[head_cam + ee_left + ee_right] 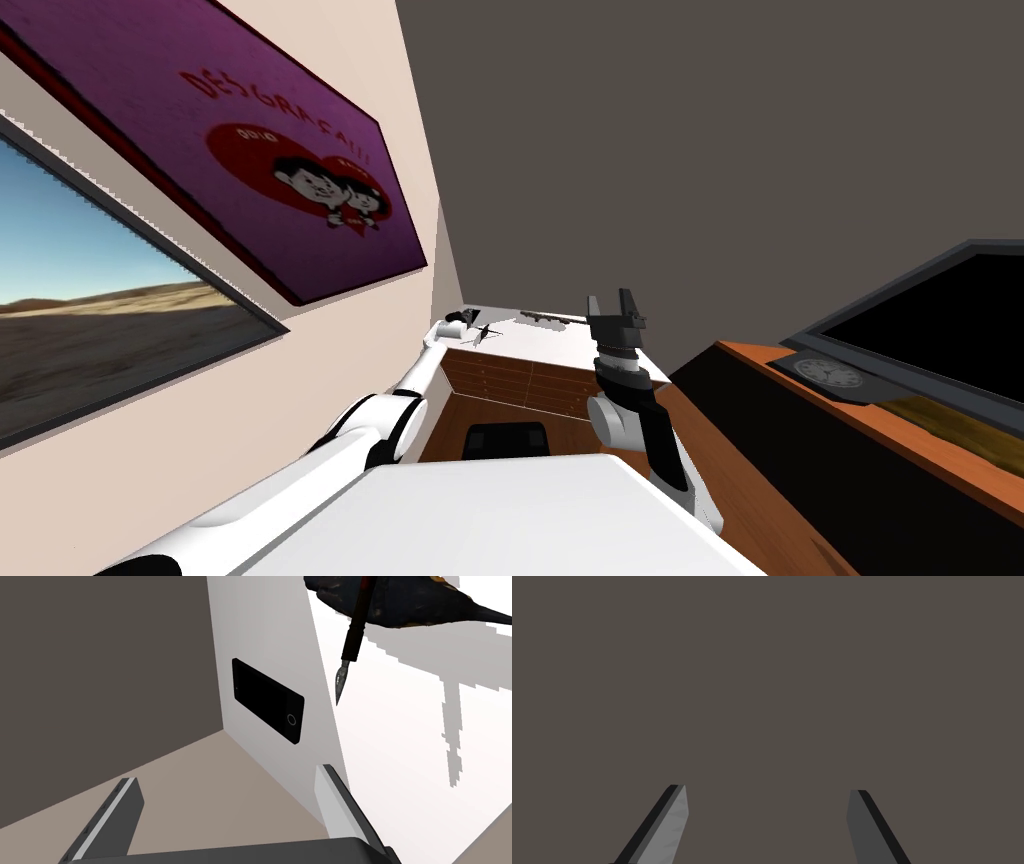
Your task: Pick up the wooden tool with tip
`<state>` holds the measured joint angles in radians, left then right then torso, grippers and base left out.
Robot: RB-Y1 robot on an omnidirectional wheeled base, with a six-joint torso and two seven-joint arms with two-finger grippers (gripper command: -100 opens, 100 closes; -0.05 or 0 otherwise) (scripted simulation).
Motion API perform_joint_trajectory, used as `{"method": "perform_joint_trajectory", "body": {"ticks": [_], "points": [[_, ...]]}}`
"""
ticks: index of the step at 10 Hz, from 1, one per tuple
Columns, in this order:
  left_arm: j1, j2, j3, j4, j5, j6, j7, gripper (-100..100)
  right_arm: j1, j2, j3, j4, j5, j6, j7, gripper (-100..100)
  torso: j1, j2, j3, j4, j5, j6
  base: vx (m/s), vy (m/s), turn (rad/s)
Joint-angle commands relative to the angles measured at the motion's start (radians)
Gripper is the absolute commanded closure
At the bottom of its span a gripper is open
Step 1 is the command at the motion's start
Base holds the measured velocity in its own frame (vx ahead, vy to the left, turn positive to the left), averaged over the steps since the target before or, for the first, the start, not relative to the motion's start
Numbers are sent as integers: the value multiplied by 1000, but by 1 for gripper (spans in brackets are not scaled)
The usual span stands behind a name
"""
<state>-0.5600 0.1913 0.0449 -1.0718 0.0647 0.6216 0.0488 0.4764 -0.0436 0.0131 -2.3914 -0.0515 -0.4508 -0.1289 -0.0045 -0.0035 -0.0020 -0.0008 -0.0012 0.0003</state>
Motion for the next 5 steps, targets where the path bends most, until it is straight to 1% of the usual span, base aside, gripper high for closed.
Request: {"method": "perform_joint_trajectory", "body": {"ticks": [1, 2, 3, 4, 5], "points": [[-30, -6, 5, 50, 1, 36, -9, -100, 0, 0, 0, 0, 0, 0, 0, 0, 0, 0, 0, 0, 0, 0, 48, -73, 9], [-30, -6, 5, 64, 1, 36, -9, -100, 0, 0, 0, 0, 0, 0, 0, 0, -1, -1, 0, 0, 0, 0, 42, -58, 4], [-57, -12, 9, 93, 1, 60, -17, -100, 0, 0, 0, 0, 0, 0, 0, 0, 0, -1, 0, 0, 0, 0, 33, -66, -4], [-57, -12, 9, 120, 1, 60, -17, -100, 0, 0, 0, 0, 0, 0, 0, 0, 0, 0, 0, 0, 0, 0, 27, -53, 0], [-82, -15, 13, 147, 0, 81, -25, -100, 0, 0, 0, 0, 0, 0, 0, 0, 0, 0, 0, 0, 0, 0, 47, -62, -10]]}}
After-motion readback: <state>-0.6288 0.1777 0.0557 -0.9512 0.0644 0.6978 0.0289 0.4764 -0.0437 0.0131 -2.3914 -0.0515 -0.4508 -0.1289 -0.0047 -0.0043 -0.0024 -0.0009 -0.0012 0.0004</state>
